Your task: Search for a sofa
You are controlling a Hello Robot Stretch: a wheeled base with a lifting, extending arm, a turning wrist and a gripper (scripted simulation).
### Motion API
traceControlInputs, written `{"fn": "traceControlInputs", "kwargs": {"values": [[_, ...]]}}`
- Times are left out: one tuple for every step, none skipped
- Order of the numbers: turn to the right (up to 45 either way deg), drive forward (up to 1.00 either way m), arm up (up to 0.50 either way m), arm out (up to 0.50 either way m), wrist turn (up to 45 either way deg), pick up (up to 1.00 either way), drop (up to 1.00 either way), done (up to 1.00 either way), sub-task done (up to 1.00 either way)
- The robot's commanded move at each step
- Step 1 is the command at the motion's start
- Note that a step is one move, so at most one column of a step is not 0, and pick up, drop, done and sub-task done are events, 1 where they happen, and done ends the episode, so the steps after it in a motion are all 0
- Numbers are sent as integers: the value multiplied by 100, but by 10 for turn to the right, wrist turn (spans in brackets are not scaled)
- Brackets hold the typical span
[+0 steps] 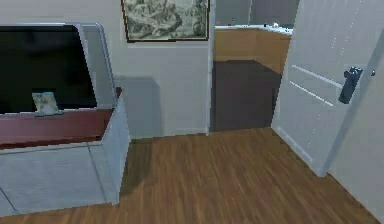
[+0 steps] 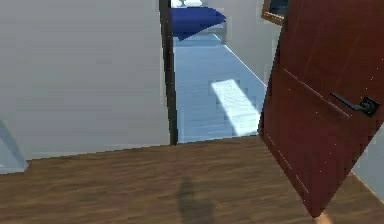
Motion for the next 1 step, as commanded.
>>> {"fn": "traceControlInputs", "kwargs": {"values": [[0, 30, 0, 0, 0, 0, 0, 0, 0]]}}
